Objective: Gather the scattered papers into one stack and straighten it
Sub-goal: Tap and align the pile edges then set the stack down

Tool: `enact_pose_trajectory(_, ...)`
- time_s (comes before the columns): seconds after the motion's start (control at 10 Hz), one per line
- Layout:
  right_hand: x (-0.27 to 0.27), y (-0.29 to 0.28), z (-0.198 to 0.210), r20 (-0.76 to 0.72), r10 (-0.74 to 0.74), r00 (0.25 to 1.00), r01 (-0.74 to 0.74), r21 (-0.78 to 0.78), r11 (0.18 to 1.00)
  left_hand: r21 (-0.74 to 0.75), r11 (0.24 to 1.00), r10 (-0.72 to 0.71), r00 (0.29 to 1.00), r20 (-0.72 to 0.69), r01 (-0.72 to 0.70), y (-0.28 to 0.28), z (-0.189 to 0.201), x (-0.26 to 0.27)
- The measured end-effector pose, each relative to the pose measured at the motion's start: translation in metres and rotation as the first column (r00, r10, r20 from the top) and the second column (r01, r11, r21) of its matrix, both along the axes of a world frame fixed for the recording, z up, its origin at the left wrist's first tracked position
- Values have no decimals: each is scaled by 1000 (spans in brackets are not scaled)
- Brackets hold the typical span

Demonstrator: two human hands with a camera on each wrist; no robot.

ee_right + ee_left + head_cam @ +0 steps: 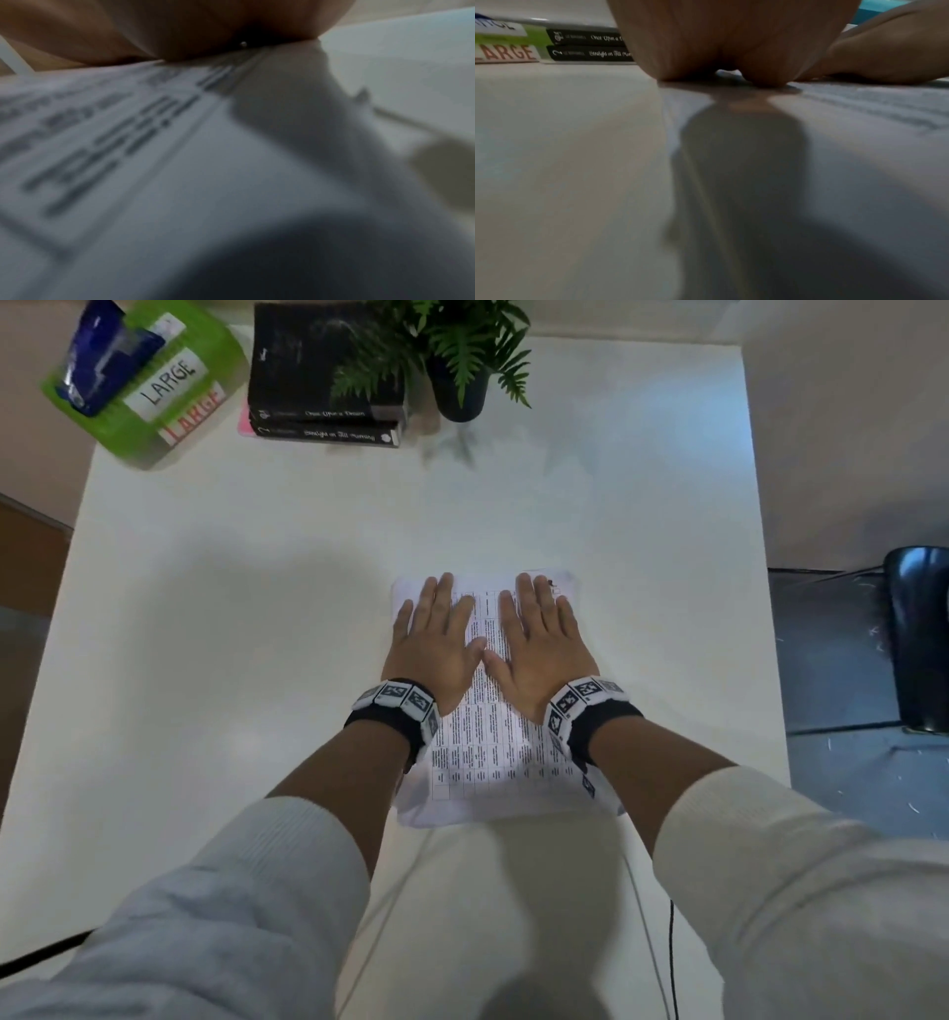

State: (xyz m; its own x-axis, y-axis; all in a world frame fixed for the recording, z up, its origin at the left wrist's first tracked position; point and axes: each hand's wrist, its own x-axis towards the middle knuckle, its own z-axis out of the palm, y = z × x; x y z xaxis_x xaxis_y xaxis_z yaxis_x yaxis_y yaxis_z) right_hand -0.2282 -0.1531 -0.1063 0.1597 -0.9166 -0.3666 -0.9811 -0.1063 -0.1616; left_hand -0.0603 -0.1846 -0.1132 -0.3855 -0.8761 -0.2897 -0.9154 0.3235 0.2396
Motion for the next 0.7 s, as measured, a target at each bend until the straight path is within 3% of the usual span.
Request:
enact_pose_trajectory(0.1, 0, 1, -5, 9, -9, 1000, 9, -18, 1000, -55, 999, 4, 998, 59, -1, 2, -7, 0)
enact_pose_trajectory(0.4, -1, -3, -1, 12, -3, 1000, 2, 44, 999, 27, 999, -20, 997, 70, 18, -1, -3, 1)
enact_pose_trajectory(0.6, -1, -13, 26, -24, 26, 999, -22, 147, 989, 101, 994, -62, 981, 186, 43, -8, 18, -4)
enact_pose_trajectory(0.7, 2, -19, 44, -12, 13, 1000, -12, 86, 996, 18, 999, -38, 975, 217, 35, -10, 36, -13)
